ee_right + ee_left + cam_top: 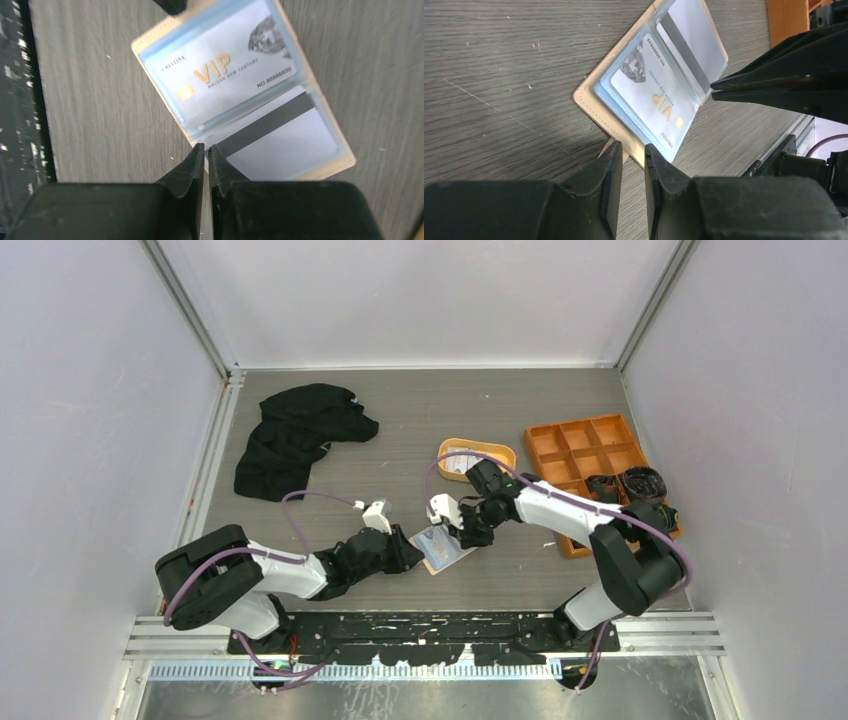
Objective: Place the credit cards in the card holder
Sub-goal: Turn over the card slot in the card holder.
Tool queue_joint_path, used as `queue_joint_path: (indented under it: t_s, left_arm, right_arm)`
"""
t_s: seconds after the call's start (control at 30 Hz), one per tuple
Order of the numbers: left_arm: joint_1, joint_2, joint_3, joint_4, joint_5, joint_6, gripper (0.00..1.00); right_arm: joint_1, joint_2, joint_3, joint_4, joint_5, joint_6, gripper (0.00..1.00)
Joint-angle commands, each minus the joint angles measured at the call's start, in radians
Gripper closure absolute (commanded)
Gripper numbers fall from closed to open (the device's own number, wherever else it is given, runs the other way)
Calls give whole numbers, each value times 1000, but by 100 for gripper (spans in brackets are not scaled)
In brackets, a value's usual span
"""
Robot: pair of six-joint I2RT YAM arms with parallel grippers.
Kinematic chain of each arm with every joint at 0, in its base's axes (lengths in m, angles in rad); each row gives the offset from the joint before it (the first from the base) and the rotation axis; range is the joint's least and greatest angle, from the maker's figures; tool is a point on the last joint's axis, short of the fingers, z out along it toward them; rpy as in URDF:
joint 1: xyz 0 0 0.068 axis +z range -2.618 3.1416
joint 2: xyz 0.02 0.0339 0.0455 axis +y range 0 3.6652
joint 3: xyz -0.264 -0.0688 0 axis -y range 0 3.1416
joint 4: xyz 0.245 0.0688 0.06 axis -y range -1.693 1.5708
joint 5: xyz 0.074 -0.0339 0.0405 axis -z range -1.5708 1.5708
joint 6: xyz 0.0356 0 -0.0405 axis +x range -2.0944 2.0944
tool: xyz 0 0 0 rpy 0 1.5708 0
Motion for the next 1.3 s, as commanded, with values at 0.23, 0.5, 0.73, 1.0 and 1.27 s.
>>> queue_joint_path:
  t_s: [0.23,0.5,0.73,1.0,1.27]
  left_arm:
    - [9,3,27,15,16,9,74]
    - [11,-3,15,50,26,5,70]
    - [23,25,-2,113,36,-30,63]
    - [23,56,-9,165,34,-54,59]
    - [23,24,-64,270,22,-74,60]
  right_arm:
    - [68,108,72,67,119,-13,87]
    - [107,165,112,47,165,-11,87]
    - [158,206,135,14,196,-10,87]
    - [171,215,161,-12,164,40,86]
    - [170,235,204,-69,89,100,86]
